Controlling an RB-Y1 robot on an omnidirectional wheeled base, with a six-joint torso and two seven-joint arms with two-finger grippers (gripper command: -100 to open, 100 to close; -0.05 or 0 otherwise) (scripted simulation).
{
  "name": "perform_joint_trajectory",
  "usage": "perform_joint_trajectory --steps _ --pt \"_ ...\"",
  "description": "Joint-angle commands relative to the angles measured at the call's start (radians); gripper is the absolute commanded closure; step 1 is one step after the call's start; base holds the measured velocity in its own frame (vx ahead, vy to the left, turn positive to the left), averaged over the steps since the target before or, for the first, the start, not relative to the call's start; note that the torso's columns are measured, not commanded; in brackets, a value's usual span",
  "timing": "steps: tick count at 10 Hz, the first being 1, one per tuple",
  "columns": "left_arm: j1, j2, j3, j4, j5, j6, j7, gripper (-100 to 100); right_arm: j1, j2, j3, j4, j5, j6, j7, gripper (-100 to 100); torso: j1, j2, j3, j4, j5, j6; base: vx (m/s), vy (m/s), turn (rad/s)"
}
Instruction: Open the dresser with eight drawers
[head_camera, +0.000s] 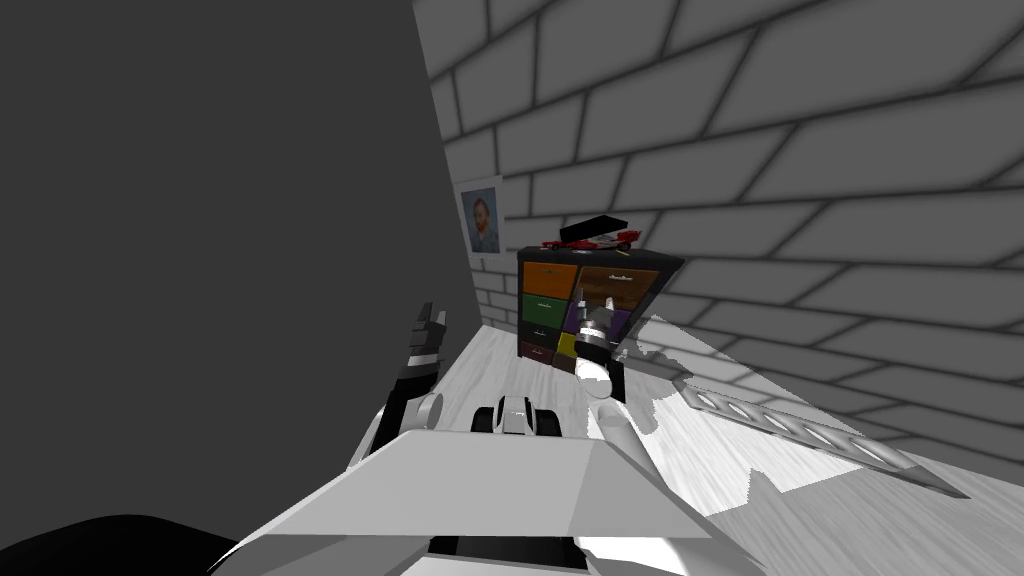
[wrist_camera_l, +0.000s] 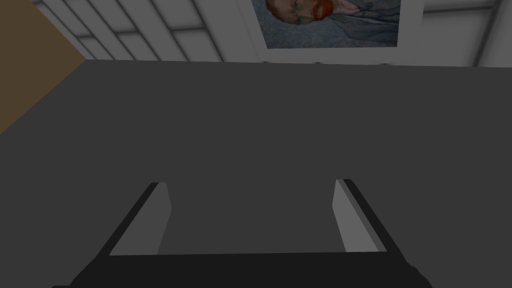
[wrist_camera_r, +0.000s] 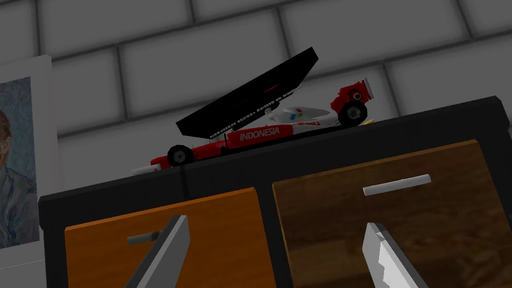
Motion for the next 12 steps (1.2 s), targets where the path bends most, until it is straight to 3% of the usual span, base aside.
perform_joint_trajectory --steps 1,5,6,8,9,11,12 --pt "0.0 0.0 0.0 0.0 0.0 0.0 0.0 0 -0.021 -0.002 0.008 0.003 -0.08 -0.013 -0.031 -100 0.001 -0.001 0.0 0.0 0.0 0.0 0.027 0.018 0.025" --pt "0.0 0.0 0.0 0.0 0.0 0.0 0.0 0 -0.042 -0.003 0.015 0.007 -0.187 -0.025 -0.06 -100 0.0 -0.001 -0.001 0.0 0.0 0.0 0.022 0.012 0.013" --pt "0.0 0.0 0.0 0.0 0.0 0.0 0.0 0 -0.063 -0.006 0.021 0.011 -0.221 -0.037 -0.089 -100 0.0 0.0 0.0 0.0 0.0 0.0 0.029 0.017 0.032" --pt "0.0 0.0 0.0 0.0 0.0 0.0 0.0 0 -0.063 -0.006 0.021 0.011 -0.268 -0.037 -0.089 -100 0.001 -0.001 -0.001 0.0 0.0 0.0 0.027 0.009 0.008" --pt "0.0 0.0 0.0 0.0 0.0 0.0 0.0 0 -0.084 -0.01 0.025 0.015 -0.304 -0.048 -0.118 -100 0.0 0.0 0.0 0.0 0.0 0.0 0.026 0.009 0.025" --pt "0.0 0.0 0.0 0.0 0.0 0.0 0.0 0 -0.084 -0.01 0.025 0.015 -0.348 -0.048 -0.118 -100 0.001 -0.001 0.0 0.0 0.0 0.0 0.02 0.008 0.01" --pt "0.0 0.0 0.0 0.0 0.0 0.0 0.0 0 -0.104 -0.015 0.027 0.018 -0.385 -0.059 -0.146 -100 0.0 0.0 0.0 0.0 0.0 0.0 0.028 0.009 0.023"
